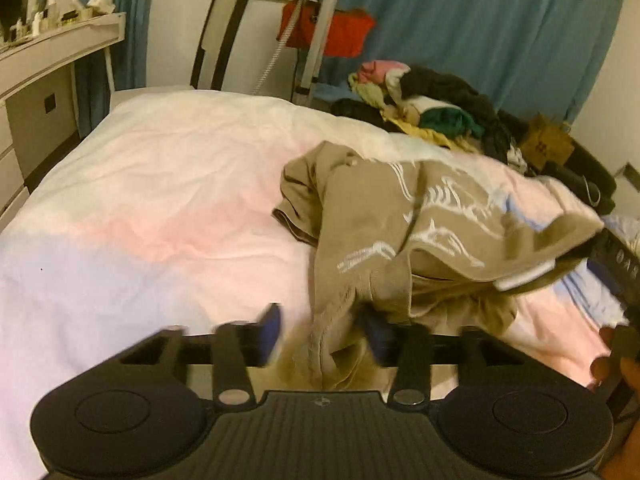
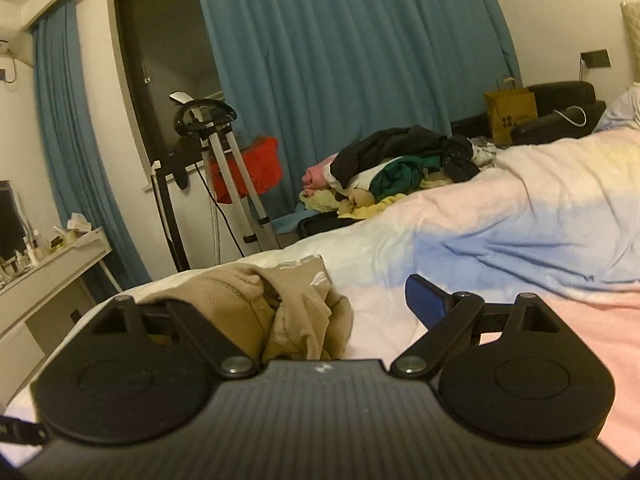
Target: Fold clothes
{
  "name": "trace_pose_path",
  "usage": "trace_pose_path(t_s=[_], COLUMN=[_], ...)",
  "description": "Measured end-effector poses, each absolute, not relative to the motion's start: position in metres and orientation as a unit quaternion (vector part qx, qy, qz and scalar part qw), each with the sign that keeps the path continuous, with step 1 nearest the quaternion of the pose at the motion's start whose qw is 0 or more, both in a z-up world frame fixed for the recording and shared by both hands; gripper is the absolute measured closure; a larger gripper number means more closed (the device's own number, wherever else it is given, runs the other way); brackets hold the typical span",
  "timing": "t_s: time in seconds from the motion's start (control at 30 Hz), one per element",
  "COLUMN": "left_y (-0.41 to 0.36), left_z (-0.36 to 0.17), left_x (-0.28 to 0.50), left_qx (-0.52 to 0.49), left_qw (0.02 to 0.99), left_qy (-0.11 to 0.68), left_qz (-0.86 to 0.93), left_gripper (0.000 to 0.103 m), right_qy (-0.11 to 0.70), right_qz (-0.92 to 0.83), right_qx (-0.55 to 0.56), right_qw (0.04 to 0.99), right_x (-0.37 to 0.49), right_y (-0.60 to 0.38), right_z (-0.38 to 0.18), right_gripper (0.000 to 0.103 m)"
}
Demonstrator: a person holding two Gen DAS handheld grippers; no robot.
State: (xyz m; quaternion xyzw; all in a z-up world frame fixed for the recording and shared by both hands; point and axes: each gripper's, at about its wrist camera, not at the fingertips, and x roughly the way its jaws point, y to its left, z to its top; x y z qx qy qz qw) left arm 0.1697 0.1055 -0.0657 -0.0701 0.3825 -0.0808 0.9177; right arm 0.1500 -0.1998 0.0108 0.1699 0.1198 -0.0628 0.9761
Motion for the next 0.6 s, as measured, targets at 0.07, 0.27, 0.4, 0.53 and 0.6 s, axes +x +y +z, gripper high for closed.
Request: trace_pose_path(t_s=[0.07, 0.27, 0.4, 0.53, 0.6], left_y=[0.1, 0.062, 0.059, 0.071, 0.072], left_z=[-0.063, -0.055, -0.057, -0.054, -0.052], left_x=[0.165, 0.16, 0.163, 0.164, 0.164], left_qx=[-0.057, -0.041, -0.051, -0.099, -0.094], left_qw=[0.919, 0.922, 0.925, 0.927, 0.932], left_qy=[0.379, 0.368, 0.366, 0.355, 0.347], left_qz=[-0.088, -0.112, -0.087, -0.072, -0.049], left_gripper=[0.036, 0.017, 0.017, 0.017, 0.017], right_qy=[0.117, 0.119, 0.119, 0.12, 0.12], right_qz=[-0.063, -0.063, -0.068, -0.071, -0.071], right_qx=[0.168, 0.169, 0.168, 0.168, 0.166], right_qw=[0.977, 0.976, 0.976, 0.976, 0.976], right_x=[0.151, 0.152, 0.152, 0.152, 0.151], right_y=[-0.2, -0.2, -0.2, -0.2, -0.199], right_z=[0.012, 0.012, 0.012, 0.011, 0.01], right_gripper=[0.014, 0.014, 0.014, 0.014, 0.014])
